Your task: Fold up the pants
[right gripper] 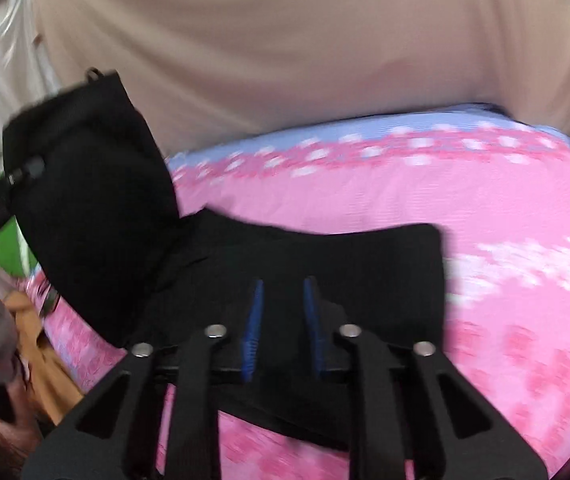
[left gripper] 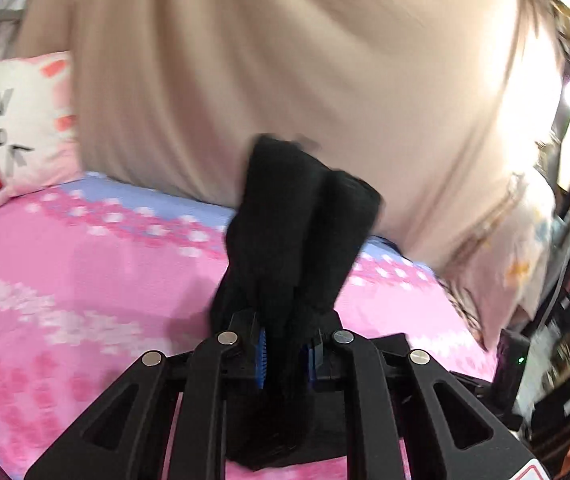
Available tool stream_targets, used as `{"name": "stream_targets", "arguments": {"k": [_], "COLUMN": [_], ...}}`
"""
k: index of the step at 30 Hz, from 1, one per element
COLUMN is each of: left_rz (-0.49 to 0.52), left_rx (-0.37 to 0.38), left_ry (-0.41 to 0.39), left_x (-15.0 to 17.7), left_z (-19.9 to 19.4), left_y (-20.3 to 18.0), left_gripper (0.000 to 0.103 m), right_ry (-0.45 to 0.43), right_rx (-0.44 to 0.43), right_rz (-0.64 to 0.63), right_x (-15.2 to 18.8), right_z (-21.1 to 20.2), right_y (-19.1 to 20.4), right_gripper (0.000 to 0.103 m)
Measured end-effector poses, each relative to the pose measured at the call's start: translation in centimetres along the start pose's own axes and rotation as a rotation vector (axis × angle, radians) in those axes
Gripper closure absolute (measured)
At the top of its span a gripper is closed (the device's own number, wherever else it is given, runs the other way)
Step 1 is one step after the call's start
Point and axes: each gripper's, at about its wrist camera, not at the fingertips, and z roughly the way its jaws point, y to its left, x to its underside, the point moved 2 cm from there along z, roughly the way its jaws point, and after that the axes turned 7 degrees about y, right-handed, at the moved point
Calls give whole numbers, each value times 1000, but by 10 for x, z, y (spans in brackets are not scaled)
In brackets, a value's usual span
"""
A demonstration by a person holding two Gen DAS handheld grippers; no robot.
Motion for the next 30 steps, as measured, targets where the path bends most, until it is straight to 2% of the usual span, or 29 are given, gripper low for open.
{"name": "stream_targets", "arguments": {"k": [3, 5, 7, 8, 10, 12, 13, 16, 19, 21, 24, 27, 30], "left_rz": [-37, -63, -84, -88, -91, -75, -65, -27, 21, 52, 113, 208, 307], "left_rx": [-52, -61, -70, -67, -54, -36, -30, -15, -17, -8, 5, 24, 89], "left_ry": [-4, 1, -2, -3, -5, -7, -8, -9, -12, -6, 10, 32, 76], "left_x": [6, 12, 18, 21, 21, 23, 23, 21, 20, 19, 21, 22, 28], "left_z": [-6, -6, -4, -5, -5, -6, -6, -5, 0, 3, 6, 11, 24], "left_y": [28, 41, 50, 53, 56, 53, 52, 46, 32, 20, -3, -37, -83], "left_gripper": [91, 91, 91, 91, 91, 91, 91, 91, 91, 91, 91, 91, 91], "right_ry": [43, 120, 239, 233, 246, 236, 233, 275, 271, 280, 200, 111, 54], "right_rx": [-35, -60, -72, -61, -37, -85, -70, -40, -65, -103, -211, -220, -170], "right_rz": [-51, -75, -85, -96, -113, -52, -54, -27, 32, 55, 80, 176, 286], "right_x": [-17, -25, -17, -17, -27, -39, -42, -44, -57, -55, -39, -15, 6], "right_z": [40, 84, 136, 154, 155, 145, 143, 163, 174, 167, 123, 71, 32], "right_y": [29, 46, 55, 60, 66, 63, 63, 58, 52, 52, 42, -3, -57], "right_gripper": [86, 86, 86, 89, 88, 87, 87, 90, 91, 89, 86, 85, 84]}}
